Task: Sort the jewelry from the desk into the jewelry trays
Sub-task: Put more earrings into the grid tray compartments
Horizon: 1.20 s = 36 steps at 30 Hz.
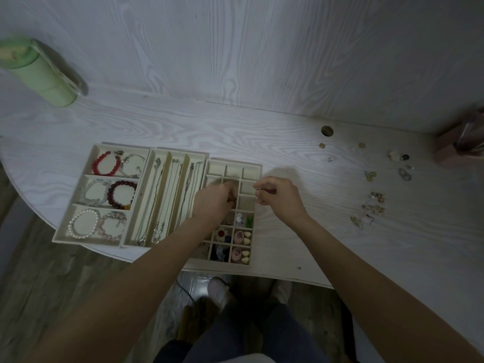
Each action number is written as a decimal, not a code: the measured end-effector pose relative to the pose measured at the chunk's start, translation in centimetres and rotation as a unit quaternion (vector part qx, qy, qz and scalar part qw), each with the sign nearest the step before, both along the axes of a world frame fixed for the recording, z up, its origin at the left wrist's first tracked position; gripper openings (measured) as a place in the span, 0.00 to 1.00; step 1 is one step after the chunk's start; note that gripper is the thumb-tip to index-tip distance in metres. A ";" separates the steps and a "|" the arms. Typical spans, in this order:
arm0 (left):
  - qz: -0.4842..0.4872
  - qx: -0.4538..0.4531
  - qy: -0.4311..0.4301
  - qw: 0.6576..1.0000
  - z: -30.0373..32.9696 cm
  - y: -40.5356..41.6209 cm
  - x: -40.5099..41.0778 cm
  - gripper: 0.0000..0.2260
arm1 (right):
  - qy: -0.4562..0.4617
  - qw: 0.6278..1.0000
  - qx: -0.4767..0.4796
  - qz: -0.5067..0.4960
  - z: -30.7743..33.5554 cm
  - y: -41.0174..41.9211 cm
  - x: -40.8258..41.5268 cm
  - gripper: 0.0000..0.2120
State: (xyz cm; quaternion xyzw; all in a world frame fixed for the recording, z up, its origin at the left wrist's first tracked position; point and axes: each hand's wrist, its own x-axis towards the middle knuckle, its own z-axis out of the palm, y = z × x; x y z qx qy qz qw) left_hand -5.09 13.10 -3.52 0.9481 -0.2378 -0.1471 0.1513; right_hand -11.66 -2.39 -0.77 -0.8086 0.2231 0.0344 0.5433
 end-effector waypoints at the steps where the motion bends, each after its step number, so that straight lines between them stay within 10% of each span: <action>1: -0.001 -0.001 0.001 1.000 0.1 0.0 0.0 0.06 | 0.002 1.000 0.000 0.001 0.0 0.0 0.0 0.05; 16: 0.015 -0.023 0.025 0.999 1.1 0.3 -0.2 0.05 | 0.008 1.000 0.008 -0.009 0.4 0.3 0.0 0.06; 30: 0.099 -0.261 0.159 0.947 4.0 1.0 0.3 0.07 | 0.024 0.966 0.244 -0.085 1.7 2.5 1.4 0.08; 36: 0.132 -0.294 0.162 0.933 4.5 1.1 0.3 0.04 | 0.061 0.974 0.199 -0.084 1.7 3.1 2.1 0.08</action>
